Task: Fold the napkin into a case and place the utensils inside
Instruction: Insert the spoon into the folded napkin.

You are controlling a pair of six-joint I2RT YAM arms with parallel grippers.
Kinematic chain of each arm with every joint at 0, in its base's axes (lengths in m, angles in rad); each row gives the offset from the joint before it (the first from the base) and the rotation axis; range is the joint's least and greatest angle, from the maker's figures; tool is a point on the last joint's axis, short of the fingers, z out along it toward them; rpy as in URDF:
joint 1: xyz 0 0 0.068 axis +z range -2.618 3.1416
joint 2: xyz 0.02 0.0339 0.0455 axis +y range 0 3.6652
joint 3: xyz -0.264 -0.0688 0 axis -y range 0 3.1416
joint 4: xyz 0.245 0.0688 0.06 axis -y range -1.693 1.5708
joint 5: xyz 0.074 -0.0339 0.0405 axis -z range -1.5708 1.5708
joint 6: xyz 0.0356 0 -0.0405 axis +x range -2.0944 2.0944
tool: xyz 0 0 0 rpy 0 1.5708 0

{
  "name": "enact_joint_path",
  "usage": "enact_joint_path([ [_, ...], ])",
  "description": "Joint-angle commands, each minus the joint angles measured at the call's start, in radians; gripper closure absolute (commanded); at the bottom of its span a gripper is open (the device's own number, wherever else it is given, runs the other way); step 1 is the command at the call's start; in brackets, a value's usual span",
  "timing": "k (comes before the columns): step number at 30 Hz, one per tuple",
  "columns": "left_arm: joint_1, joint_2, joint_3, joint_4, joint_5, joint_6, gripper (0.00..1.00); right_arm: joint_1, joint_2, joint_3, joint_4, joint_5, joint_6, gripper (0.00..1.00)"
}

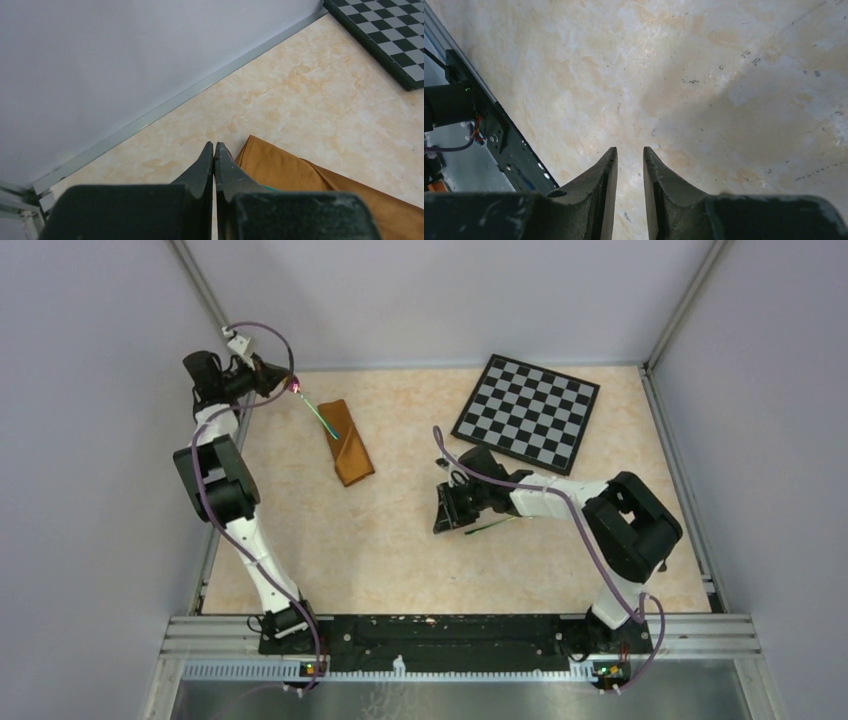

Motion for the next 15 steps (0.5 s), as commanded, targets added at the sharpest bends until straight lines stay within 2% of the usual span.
enact_joint_path([
  [1, 0.004, 0.067, 0.127, 0.093, 0.110, -0.076, 1.00, -0.008, 0.011, 0.023, 0.043, -0.036, 0.005, 0.75],
  [10, 0.005, 0.219, 0.284, 0.151, 0.202, -0.251, 1.00, -0.012, 0.040, 0.039, 0.045, -0.043, 0.009, 0.76],
  [15, 0.005, 0.275, 0.351, 0.118, 0.250, -0.285, 1.00, -0.012, 0.045, 0.039, 0.049, -0.050, 0.011, 0.77],
])
